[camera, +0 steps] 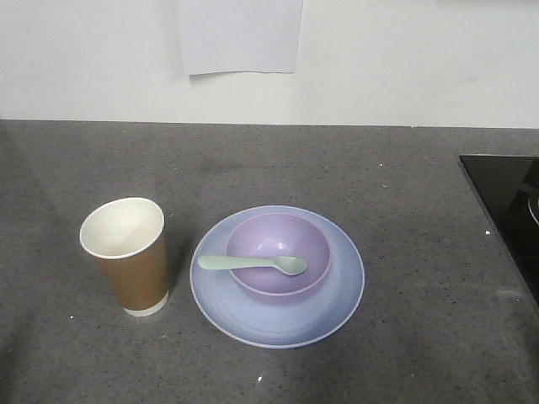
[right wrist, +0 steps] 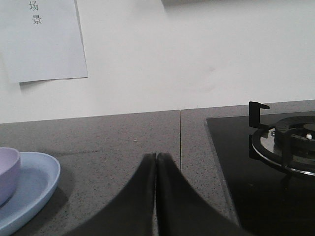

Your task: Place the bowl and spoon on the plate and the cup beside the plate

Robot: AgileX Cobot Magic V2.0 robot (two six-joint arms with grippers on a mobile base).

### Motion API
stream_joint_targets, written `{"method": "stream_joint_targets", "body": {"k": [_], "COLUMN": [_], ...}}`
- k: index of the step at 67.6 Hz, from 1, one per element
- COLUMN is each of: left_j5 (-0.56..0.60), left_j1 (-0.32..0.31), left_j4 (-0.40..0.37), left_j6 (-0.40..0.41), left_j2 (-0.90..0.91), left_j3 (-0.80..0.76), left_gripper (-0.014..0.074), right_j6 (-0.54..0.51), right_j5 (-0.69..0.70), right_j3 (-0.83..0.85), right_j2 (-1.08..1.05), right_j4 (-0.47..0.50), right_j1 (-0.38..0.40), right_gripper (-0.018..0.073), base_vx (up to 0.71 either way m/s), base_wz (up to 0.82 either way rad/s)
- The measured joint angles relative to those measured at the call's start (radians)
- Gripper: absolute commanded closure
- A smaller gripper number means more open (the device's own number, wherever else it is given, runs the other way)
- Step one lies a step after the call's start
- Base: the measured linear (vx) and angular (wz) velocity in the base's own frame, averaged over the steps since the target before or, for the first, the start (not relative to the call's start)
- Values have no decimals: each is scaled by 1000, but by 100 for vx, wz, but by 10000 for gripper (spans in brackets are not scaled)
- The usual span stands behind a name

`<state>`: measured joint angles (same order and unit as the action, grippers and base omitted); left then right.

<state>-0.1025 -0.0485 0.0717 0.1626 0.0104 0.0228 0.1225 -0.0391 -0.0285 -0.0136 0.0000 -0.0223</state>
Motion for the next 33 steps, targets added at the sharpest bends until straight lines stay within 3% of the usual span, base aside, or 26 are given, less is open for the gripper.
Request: {"method": "stream_joint_targets", "body": {"k": [33], "left_j5": [0], "left_j1": [0], "left_j4": [0], "left_j6": [0], "left_j2": [0], "left_j3": [0], "left_gripper": [603], "right_j6": [1], "right_j5": [-4], "right_j3": [0], "right_j2": [0], "right_j4": [0], "right_j1": [0], "right_gripper": [570], "base_vx": [0], "base_wz": [0]}}
